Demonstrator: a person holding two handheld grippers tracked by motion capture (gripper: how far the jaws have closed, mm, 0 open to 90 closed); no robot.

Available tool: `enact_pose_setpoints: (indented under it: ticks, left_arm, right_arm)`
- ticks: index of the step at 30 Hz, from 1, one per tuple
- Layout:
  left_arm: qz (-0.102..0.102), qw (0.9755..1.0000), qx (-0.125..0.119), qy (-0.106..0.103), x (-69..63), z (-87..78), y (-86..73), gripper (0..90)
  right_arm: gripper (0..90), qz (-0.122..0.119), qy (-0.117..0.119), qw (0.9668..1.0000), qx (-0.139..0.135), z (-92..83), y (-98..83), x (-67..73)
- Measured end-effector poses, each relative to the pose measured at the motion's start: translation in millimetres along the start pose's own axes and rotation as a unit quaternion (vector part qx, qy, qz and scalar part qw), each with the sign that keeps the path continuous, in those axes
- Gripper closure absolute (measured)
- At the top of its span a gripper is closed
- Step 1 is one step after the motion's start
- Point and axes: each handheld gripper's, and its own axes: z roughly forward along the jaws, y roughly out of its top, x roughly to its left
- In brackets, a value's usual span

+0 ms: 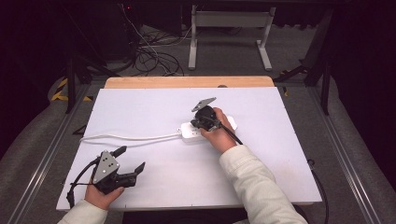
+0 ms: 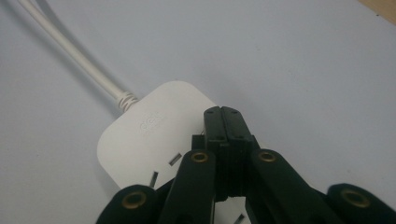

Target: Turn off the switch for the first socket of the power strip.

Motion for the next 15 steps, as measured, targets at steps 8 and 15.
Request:
enact_pose_setpoints:
  ticks: [8,15]
  left_arm:
    - [-0.001,1.0000,0.000,0.000,0.1,-0.2,-0.2,16.6]
    - [-0.001,1.0000,0.000,0.001,0.2,-0.4,-0.2,16.6]
  right_arm:
    - [90.0,0.001,0.001,1.0000,0.002,0.3,0.7,0.0]
    - [90.0,0.003,0.002,1.0000,0.003,1.4,0.7,1.7]
